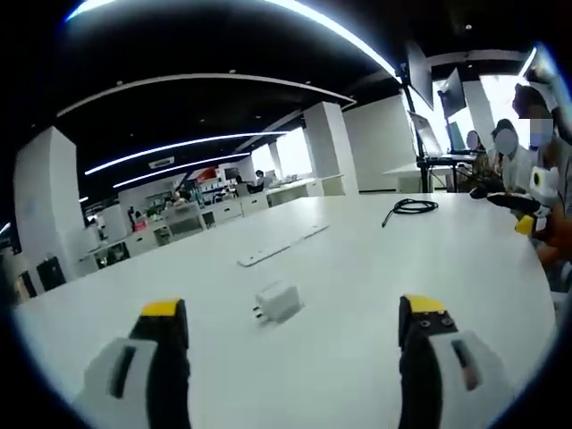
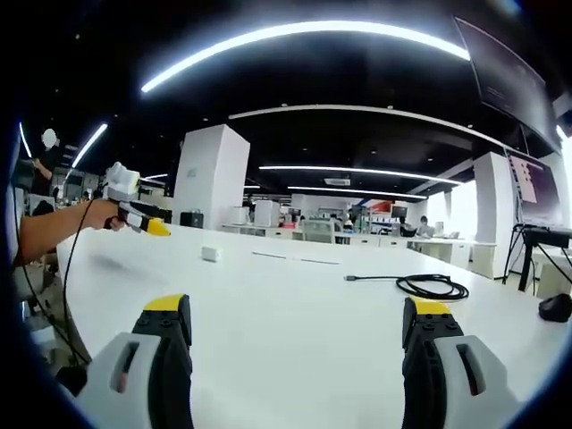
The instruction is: Plug the desk Type‑C cable into the charger adapter.
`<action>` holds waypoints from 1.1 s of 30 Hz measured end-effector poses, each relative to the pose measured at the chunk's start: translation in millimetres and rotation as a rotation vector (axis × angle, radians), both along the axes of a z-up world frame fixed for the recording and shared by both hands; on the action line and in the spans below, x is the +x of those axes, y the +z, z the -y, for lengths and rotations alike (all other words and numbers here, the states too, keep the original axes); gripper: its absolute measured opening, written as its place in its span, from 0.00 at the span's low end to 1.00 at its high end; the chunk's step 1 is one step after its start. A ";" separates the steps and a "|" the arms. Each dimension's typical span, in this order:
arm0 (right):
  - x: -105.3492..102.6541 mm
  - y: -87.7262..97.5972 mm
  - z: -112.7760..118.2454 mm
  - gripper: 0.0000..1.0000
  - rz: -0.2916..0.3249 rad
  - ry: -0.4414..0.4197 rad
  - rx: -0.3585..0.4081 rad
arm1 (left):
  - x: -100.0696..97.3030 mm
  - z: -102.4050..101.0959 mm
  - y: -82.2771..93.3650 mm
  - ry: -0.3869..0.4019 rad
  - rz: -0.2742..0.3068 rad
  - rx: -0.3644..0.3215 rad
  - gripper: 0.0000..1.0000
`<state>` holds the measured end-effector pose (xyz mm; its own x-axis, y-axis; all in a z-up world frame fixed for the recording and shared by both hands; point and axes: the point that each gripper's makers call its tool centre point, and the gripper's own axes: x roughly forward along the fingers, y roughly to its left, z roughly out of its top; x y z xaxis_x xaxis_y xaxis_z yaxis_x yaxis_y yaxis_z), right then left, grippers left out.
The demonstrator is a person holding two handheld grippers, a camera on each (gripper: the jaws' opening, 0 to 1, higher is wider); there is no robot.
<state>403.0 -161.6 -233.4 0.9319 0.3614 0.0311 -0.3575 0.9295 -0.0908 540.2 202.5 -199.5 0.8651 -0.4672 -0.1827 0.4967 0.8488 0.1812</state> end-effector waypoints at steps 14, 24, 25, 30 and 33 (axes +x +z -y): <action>0.5 -1.1 -0.4 1.00 -0.005 0.001 -0.001 | 28.6 -2.0 -9.7 -0.071 -0.034 0.042 0.92; 0.4 -1.4 -1.0 1.00 -0.006 0.001 -0.003 | 47.3 -5.7 -12.1 -0.080 -0.070 0.063 0.91; 0.4 -1.5 -1.2 1.00 -0.006 0.001 -0.003 | 47.1 -4.2 -12.1 -0.083 -0.072 0.068 0.91; 0.5 -2.3 -1.6 1.00 -0.007 0.001 -0.003 | 55.9 -4.5 -13.0 -0.098 -0.081 0.092 0.90; 0.4 -2.4 -1.9 1.00 -0.008 0.002 -0.004 | 60.8 -4.9 -15.1 -0.103 -0.094 0.104 0.90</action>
<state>403.4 -159.7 -235.8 0.9315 0.3632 0.0226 -0.3598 0.9285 -0.0916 601.0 207.4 -214.6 0.7904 -0.5270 -0.3122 0.5990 0.7716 0.2142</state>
